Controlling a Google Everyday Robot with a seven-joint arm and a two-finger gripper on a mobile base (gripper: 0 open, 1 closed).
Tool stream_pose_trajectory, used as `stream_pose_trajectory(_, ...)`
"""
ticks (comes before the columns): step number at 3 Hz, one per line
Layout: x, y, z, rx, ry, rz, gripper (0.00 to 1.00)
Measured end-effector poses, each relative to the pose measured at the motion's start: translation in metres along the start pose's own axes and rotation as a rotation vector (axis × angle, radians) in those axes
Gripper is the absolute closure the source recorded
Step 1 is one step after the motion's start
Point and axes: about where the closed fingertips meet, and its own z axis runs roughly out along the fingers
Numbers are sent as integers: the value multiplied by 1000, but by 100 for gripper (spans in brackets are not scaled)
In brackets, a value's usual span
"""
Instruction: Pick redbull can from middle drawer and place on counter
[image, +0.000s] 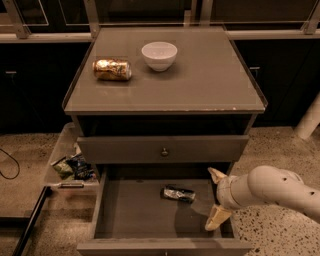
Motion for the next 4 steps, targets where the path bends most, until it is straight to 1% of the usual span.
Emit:
stream_pose_trajectory(1,14,-12,36,-6,-81,39,0)
stream_pose_trajectory(2,13,-11,36,-1,-81,39,0)
stream_pose_trajectory(3,15,-17,52,3,-139,71,0)
stream_pose_trajectory(4,18,-30,83,-3,-193,111,0)
